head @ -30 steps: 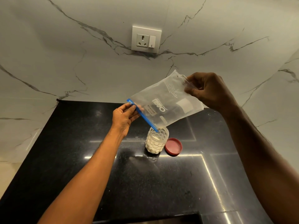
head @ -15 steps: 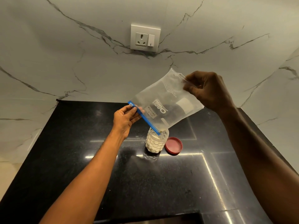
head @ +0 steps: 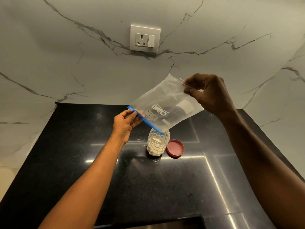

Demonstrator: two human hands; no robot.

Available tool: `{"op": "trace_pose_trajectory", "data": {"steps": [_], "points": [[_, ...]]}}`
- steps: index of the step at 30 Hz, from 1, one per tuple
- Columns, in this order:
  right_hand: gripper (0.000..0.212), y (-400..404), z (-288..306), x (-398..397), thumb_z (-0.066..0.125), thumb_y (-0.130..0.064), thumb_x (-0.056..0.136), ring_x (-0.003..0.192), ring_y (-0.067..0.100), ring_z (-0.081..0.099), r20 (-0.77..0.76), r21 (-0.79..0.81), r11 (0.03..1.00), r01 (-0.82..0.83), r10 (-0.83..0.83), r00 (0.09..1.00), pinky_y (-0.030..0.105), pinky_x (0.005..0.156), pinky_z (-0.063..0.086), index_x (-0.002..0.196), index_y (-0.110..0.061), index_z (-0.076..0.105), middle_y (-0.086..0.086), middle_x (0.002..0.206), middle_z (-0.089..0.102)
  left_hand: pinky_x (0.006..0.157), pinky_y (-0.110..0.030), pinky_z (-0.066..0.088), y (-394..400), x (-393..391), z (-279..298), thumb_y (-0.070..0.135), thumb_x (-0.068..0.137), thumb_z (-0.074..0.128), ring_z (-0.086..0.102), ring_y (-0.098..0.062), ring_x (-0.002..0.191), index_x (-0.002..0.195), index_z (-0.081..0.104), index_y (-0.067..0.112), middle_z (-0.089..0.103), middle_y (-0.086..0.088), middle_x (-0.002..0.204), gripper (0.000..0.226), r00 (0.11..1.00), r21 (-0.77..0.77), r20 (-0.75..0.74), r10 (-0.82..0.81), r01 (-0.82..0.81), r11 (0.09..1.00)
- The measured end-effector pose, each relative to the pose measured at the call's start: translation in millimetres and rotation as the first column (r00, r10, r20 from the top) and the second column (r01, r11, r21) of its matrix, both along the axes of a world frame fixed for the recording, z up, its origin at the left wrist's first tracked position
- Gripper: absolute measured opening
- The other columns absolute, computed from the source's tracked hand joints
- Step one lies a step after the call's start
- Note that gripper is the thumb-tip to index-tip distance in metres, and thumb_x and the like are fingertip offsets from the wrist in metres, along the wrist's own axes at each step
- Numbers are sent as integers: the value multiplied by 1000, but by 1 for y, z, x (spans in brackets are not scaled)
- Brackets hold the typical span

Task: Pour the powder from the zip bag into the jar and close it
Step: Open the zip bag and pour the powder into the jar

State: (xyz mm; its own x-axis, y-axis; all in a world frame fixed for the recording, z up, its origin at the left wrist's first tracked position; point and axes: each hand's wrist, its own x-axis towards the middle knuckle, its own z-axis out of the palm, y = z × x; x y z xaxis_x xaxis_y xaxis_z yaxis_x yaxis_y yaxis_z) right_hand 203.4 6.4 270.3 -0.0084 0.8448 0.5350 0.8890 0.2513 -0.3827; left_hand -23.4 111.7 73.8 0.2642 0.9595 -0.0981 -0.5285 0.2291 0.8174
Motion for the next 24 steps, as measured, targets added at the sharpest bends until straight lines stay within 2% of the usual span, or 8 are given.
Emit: {"op": "trace_pose_trajectory", "data": {"steps": [7,11,18,24], "points": [[21,-2,0,1,77,-15,82,82,6,67,-10,25,1000,5,-4,1000,0,78,45,101,-7,73,0,93,73,77,-33,63,-2,3,-1,4,96,60,75,-26,100,112,67,7,76,-11,108,18,1000,-6,-3,4,-4,1000],[20,-2,0,1,77,-14,82,82,6,68,-19,4,1000,-7,7,1000,-1,77,45,101,-8,73,-4,91,71,79,-34,63,-2,3,-4,5,96,60,74,-26,101,112,68,8,78,-7,103,18,1000,-10,-7,12,-12,1000],[20,-2,-2,0,77,-14,82,80,6,67,-33,8,1000,-16,16,999,0,76,45,100,-7,73,3,93,74,83,-38,63,-2,2,-7,5,95,61,74,-27,102,112,68,8,77,-9,105,19,1000,-18,-17,26,-26,999],[20,-3,-2,1,77,-13,82,80,8,68,-45,26,1000,-10,11,999,-1,77,45,100,-5,73,4,93,74,80,-35,63,-3,2,-6,5,96,60,74,-27,102,112,68,8,78,-9,104,18,999,-13,-23,31,-31,999]]}}
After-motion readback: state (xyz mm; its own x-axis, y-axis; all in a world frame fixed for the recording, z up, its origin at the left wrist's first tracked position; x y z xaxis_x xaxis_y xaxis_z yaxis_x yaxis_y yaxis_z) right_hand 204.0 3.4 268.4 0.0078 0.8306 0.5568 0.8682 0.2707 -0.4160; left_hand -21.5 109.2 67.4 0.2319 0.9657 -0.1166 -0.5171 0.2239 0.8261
